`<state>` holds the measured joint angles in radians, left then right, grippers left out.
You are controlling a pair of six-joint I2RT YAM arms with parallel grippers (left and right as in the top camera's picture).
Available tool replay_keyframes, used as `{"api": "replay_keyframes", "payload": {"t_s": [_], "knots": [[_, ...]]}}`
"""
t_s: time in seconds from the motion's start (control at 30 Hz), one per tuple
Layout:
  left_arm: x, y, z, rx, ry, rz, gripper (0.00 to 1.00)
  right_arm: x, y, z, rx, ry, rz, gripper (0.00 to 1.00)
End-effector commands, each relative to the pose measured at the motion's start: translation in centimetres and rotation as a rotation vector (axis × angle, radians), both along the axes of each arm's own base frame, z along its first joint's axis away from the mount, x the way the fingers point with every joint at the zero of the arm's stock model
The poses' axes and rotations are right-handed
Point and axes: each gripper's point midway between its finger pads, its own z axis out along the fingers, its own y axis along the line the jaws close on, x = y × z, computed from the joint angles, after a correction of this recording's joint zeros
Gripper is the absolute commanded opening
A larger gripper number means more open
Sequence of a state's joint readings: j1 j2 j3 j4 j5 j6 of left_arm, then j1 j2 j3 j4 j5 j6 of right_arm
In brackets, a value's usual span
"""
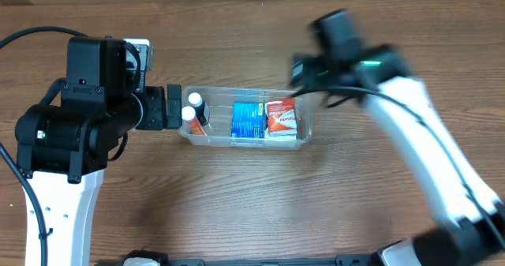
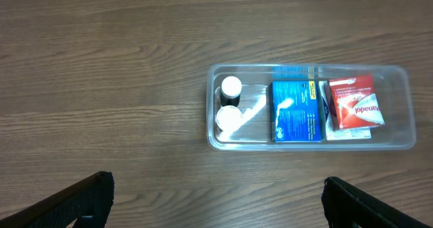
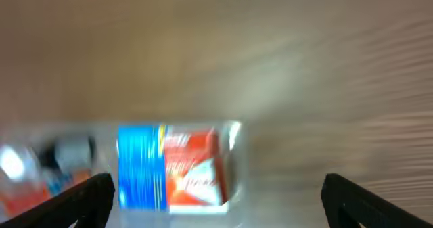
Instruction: Pack container
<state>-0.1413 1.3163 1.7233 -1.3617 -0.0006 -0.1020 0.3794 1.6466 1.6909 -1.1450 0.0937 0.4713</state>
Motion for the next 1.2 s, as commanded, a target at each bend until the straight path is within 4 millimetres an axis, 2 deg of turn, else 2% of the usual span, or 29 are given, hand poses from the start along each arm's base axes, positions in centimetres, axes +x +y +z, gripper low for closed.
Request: {"api": "replay_keyframes", "payload": {"t_s": [0.0, 0.1, 0.17, 0.23, 0.3, 0.4, 0.5, 0.53, 0.6, 0.67, 0.7, 0.8, 0.87, 1.17], "knots": [[1.0, 2.3, -0.2, -0.029, 0.001, 0.127, 1.00, 0.9, -9.1, 2.4, -0.016, -0.041, -0.197, 1.00], [3.1, 4.8, -1.6, -0.051, 0.032, 0.149, 1.00, 1.1, -15.4, 1.8, -0.043, -0.020, -0.256, 1.00], [4.0, 5.9, -3.0, -0.035, 0.072, 0.173, 1.00, 1.2, -17.6, 1.9, -0.081, -0.029, -0.248, 1.00], [4.9, 6.9, -4.8, 0.004, 0.127, 0.204, 1.00, 1.1, -18.1, 1.8, -0.084, -0.026, -0.256, 1.00], [5.3, 7.0, -6.4, 0.010, 0.185, 0.195, 1.00, 0.5, -18.0, 1.6, -0.075, -0.002, -0.273, 1.00], [4.6, 7.0, -5.7, 0.021, 0.168, 0.175, 1.00, -1.0, -17.9, 1.9, -0.073, 0.024, -0.277, 1.00], [1.6, 6.6, -3.6, 0.040, 0.062, 0.131, 1.00, -3.7, -17.6, 3.7, -0.070, -0.080, -0.278, 1.00], [-0.9, 6.3, -3.3, 0.038, -0.024, 0.131, 1.00, -6.1, -17.6, 3.7, -0.079, -0.172, -0.280, 1.00], [-4.4, 5.8, -3.7, 0.047, -0.141, 0.112, 1.00, -9.6, -17.3, 2.4, -0.075, -0.249, -0.282, 1.00], [-6.8, 5.6, -3.7, 0.048, -0.242, 0.113, 1.00, -12.4, -16.8, 1.1, -0.067, -0.270, -0.273, 1.00], [-8.4, 5.4, -3.6, 0.044, -0.304, 0.122, 1.00, -13.6, -16.6, 0.4, -0.062, -0.269, -0.269, 1.00], [-11.1, 5.1, -3.4, 0.035, -0.387, 0.122, 1.00, -16.4, -16.3, -0.9, -0.057, -0.237, -0.274, 1.00], [-11.7, 5.0, -3.0, 0.036, -0.413, 0.123, 1.00, -17.0, -16.3, -1.3, -0.058, -0.213, -0.273, 1.00], [-13.9, 4.8, -6.0, 0.032, -0.265, 0.122, 1.00, -16.9, -15.9, -1.4, -0.058, -0.205, -0.256, 1.00]]}}
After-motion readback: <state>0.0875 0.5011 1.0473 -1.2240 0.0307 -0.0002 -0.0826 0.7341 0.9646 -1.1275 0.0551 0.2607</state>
